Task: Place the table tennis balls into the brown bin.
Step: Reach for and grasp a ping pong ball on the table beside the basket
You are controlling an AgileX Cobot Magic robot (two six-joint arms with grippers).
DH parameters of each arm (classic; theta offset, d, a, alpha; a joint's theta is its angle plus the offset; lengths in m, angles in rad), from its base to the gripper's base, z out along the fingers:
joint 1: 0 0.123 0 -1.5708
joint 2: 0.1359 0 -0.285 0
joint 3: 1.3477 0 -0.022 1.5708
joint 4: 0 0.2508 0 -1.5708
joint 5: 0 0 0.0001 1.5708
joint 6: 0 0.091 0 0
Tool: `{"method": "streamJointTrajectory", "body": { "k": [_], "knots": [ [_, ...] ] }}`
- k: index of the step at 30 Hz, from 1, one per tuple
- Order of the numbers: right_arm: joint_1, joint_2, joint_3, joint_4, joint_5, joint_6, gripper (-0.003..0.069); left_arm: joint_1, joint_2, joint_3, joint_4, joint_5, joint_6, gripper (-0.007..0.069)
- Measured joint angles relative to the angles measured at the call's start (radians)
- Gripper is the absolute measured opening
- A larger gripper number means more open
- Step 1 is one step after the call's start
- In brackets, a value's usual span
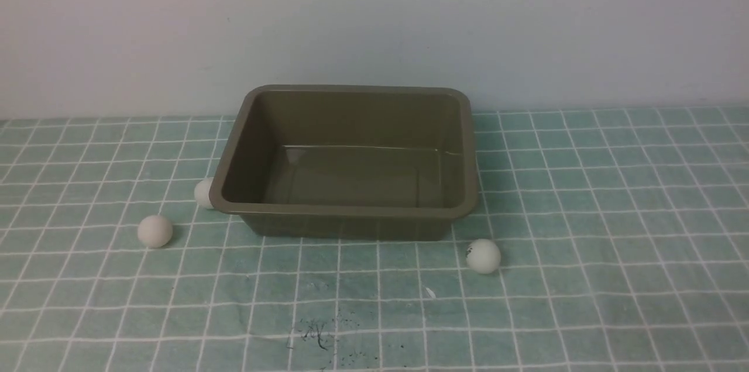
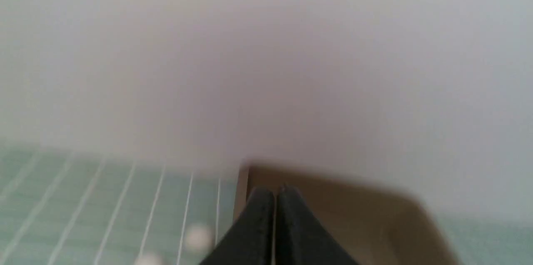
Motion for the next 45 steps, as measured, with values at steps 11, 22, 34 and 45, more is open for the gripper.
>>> {"method": "streamJointTrajectory", "body": {
  "k": [11, 22, 34, 45],
  "knots": [
    [0.015, 0.055, -0.147, 0.075, 0.169, -0.128, -0.0015, 0.000, 0.703, -0.145, 0.060, 0.216, 0.166, -0.0005],
    [0.022, 0.685, -0.712, -0.112, 0.740, -0.438, -0.0010, 0.000, 1.088, -0.370, 0.195, 0.095, 0.168, 0.0123],
    [0.124, 1.023, -0.798, -0.106, 0.785, -0.602, 0.0216, 0.000, 1.361, -0.452, 0.255, -0.088, 0.129, 0.0591],
    [0.338, 1.322, -0.799, -0.141, 0.487, -0.607, 0.0487, -0.001, 1.445, -0.495, 0.392, -0.038, -0.010, 0.0343]
  ]
}}
